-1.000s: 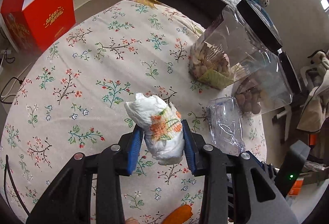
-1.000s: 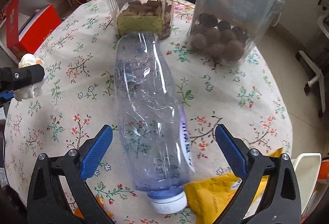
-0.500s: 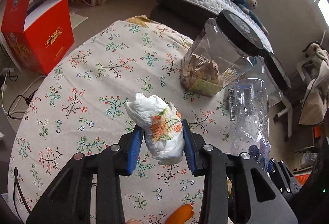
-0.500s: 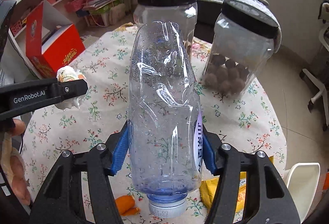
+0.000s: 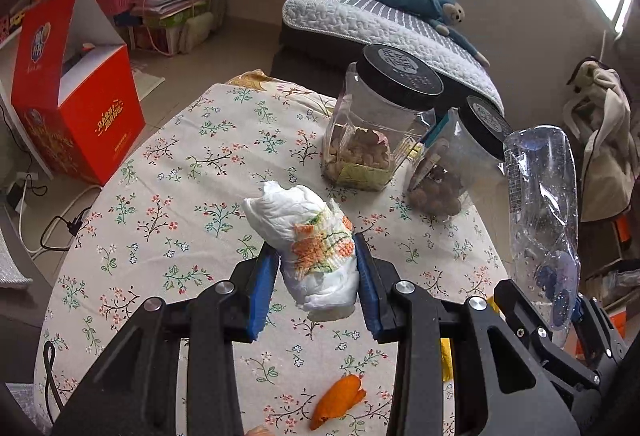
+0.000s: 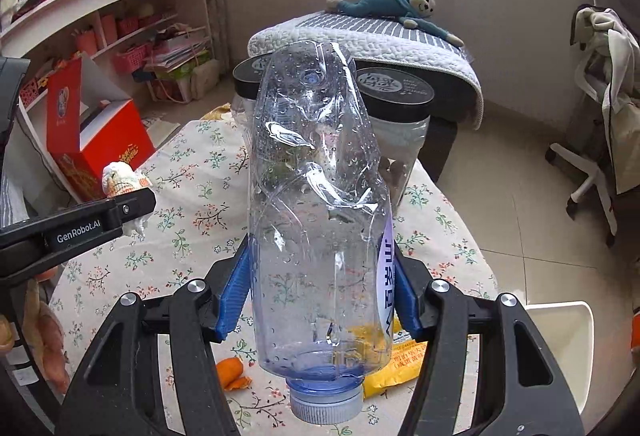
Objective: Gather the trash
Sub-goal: 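Carry the tissue bundle and bottle to the white bin and release both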
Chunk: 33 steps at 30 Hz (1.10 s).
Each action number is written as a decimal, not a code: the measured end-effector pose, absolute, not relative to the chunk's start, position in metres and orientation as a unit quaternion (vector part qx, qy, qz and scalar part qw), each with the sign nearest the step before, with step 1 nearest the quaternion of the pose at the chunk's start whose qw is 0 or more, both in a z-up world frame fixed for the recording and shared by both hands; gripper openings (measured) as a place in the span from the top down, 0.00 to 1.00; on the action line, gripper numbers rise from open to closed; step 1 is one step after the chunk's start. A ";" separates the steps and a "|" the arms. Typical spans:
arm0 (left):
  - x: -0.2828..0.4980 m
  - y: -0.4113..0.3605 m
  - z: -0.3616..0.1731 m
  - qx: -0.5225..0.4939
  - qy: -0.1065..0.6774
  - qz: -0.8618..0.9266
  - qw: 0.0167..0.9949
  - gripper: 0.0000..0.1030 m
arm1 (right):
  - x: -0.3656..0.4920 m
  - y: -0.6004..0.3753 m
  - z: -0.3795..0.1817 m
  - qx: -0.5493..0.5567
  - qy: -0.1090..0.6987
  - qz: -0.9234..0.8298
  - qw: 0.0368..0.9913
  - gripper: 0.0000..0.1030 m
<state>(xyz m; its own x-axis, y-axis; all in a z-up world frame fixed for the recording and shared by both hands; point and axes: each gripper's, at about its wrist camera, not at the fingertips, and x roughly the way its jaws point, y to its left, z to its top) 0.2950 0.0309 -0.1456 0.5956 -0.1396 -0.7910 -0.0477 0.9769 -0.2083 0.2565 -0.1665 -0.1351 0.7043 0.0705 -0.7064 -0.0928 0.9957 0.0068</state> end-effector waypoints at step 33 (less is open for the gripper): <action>0.223 -0.131 -0.158 0.026 0.434 -0.123 0.892 0.64 | 0.159 -0.368 -0.110 0.071 0.329 -0.191 0.922 0.43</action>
<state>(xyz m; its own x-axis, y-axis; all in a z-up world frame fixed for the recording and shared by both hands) 0.2234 -0.1311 -0.1583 0.5927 -0.1973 -0.7809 0.2433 0.9681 -0.0600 0.1585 -0.3681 -0.1103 0.7112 -0.3051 -0.6333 0.3982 0.9173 0.0052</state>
